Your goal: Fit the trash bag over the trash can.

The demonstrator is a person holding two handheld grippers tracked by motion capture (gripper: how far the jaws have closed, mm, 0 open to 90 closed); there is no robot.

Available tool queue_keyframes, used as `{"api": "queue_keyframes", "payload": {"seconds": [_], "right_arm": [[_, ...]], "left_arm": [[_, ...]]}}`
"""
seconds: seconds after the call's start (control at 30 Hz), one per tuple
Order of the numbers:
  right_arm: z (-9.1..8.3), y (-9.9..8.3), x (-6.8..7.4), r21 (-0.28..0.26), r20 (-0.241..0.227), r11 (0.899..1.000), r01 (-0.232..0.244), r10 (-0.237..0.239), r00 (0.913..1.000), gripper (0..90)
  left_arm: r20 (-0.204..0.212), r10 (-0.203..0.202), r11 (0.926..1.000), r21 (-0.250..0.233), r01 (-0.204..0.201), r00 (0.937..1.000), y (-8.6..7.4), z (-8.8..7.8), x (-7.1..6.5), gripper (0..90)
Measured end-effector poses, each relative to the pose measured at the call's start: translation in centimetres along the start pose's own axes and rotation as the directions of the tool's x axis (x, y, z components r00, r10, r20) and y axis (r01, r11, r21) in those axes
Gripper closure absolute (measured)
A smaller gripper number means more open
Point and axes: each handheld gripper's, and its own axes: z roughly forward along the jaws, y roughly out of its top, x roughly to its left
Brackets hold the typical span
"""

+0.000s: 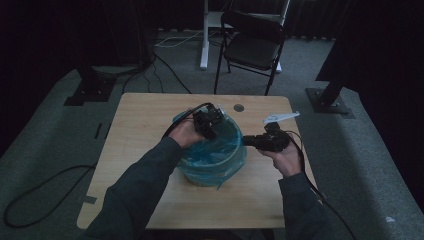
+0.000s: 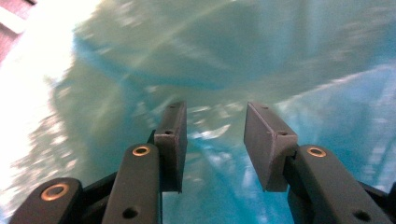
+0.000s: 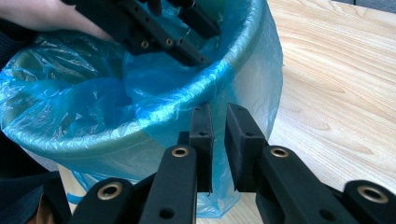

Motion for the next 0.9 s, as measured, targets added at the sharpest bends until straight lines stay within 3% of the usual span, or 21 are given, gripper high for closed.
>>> {"api": "queue_keyframes", "payload": {"seconds": [0.1,0.13,0.27,0.43,0.5,0.7,0.9], "right_arm": [[0.0,0.0,0.0,-0.001,0.000,1.000,0.001,-0.001,1.0000,80.9],[0.0,0.0,0.0,0.000,0.000,1.000,-0.001,0.001,1.0000,80.7],[0.0,0.0,0.0,-0.002,-0.001,1.000,-0.001,0.001,1.0000,80.5],[0.0,0.0,0.0,-0.001,-0.001,1.000,0.000,0.000,1.0000,80.1],[0.0,0.0,0.0,-0.003,-0.001,1.000,-0.001,0.001,1.0000,79.7],[-0.1,0.0,-0.1,-0.010,-0.004,1.000,0.001,-0.001,1.0000,78.2],[-0.4,0.1,-0.1,-0.023,-0.001,1.000,0.000,0.000,1.0000,77.4]], "left_arm": [[0.021,0.023,0.9997,-0.010,-0.023,0.9995,0.1,-0.1,-0.4,59.2],[0.056,0.045,0.9986,-0.032,-0.043,0.9974,0.2,-0.3,-0.9,59.2],[0.117,0.074,0.9943,-0.085,-0.065,0.9904,0.2,-0.7,-1.3,59.0],[0.197,0.086,0.9882,-0.142,-0.058,0.9767,0.0,-1.1,-1.3,58.8],[0.209,0.077,0.9871,-0.153,-0.045,0.9748,0.0,-1.2,-1.2,58.8],[0.160,0.050,0.9858,-0.166,-0.023,0.9858,-0.3,-1.7,-0.7,58.8],[0.133,0.021,0.9798,-0.200,0.006,0.9909,-0.9,-2.7,-0.2,58.8]]}}
